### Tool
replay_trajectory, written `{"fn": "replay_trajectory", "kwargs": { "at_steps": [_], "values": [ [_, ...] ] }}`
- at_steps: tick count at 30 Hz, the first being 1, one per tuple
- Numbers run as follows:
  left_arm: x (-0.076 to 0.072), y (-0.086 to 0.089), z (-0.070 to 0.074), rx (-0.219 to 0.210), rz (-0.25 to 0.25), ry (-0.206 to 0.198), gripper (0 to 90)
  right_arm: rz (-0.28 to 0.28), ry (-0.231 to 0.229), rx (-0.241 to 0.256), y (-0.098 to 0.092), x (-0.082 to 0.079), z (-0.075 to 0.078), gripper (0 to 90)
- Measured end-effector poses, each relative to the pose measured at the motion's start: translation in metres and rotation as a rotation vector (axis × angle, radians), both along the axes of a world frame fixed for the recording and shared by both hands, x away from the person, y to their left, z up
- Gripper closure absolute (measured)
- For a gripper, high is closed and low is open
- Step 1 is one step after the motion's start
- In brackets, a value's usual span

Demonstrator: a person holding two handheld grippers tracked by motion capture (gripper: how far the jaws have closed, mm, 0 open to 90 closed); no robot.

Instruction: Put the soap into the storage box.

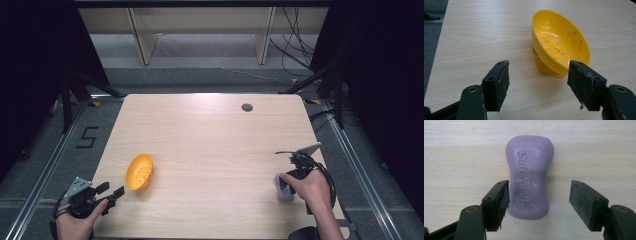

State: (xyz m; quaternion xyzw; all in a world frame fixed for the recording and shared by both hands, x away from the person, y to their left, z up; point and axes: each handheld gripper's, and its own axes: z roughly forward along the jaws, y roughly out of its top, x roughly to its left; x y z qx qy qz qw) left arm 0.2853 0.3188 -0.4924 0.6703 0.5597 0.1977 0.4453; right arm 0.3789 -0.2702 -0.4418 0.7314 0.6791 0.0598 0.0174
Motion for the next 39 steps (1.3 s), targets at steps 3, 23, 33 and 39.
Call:
{"fn": "replay_trajectory", "kwargs": {
  "at_steps": [3, 23, 33, 39],
  "values": [
    [0.000, 0.000, 0.000, 0.000, 0.000, 0.001, 32.8, 0.011, -0.002, -0.007, -0.001, 0.001, 0.001, 33.1],
    [0.000, -0.001, -0.001, 0.001, -0.007, -0.003, 32.6, 0.053, 0.029, -0.045, 0.012, 0.025, 0.002, 33.7],
    [-0.001, -0.001, -0.001, 0.005, -0.010, -0.002, 32.5, 0.035, 0.072, -0.082, 0.018, 0.028, -0.013, 34.0],
    [-0.001, -0.002, -0.001, 0.006, -0.004, 0.001, 32.3, -0.038, 0.101, -0.067, 0.023, 0.029, -0.021, 37.5]
  ]
}}
